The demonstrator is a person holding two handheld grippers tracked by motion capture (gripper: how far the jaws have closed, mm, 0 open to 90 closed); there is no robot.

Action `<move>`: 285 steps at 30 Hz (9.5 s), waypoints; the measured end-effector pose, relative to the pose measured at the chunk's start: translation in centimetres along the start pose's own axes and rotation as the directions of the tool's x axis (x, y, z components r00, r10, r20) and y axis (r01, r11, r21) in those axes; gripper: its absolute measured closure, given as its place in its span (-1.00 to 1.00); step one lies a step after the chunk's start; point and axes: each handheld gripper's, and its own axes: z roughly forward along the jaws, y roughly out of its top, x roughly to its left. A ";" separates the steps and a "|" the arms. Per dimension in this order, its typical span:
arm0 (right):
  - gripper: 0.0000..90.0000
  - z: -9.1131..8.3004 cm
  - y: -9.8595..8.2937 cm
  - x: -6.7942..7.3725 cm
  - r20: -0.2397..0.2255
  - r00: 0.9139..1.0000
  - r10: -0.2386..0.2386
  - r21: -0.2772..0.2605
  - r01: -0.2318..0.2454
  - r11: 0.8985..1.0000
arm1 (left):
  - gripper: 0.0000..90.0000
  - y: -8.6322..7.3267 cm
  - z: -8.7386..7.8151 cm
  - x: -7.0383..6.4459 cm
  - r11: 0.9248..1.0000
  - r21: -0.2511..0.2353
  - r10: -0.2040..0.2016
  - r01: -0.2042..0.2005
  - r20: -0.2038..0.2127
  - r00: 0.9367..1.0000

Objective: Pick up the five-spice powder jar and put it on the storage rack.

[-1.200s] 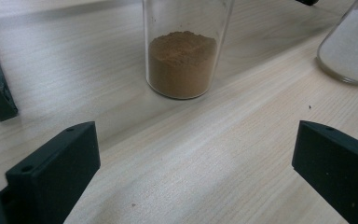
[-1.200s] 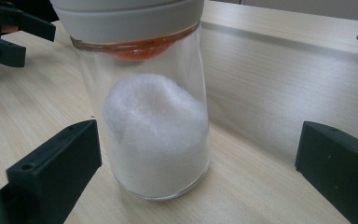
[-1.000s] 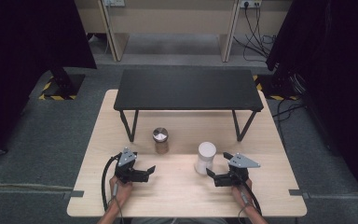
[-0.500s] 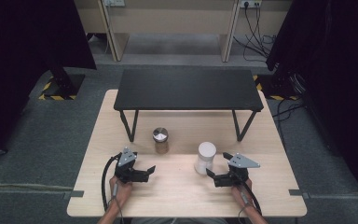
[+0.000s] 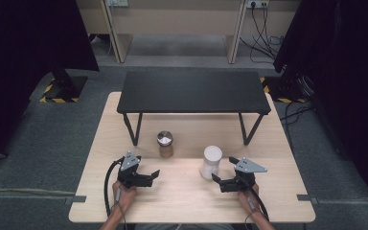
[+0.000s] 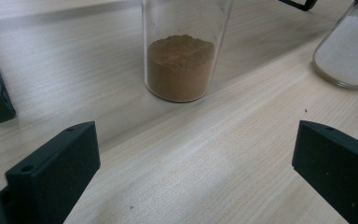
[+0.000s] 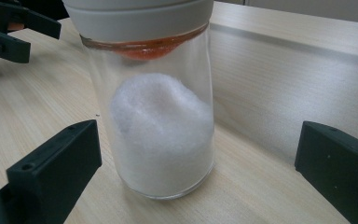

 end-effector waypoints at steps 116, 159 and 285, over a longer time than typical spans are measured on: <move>-0.99 -0.1 -0.2 -0.3 -0.023 1.000 0.002 -0.016 -0.003 1.000 | -0.33 6.9 8.2 -3.0 0.999 -0.006 0.034 -0.035 -0.134 0.990; -0.99 -0.2 -0.3 -0.3 -0.023 1.000 0.002 -0.019 -0.003 1.000 | -0.32 8.4 6.7 -2.9 0.999 0.015 0.045 -0.044 -0.072 0.996; -0.99 -0.2 -0.3 -0.3 -0.024 1.000 0.003 -0.018 -0.003 1.000 | -0.62 27.1 0.2 -0.7 0.996 -0.066 -0.081 0.065 -0.285 0.955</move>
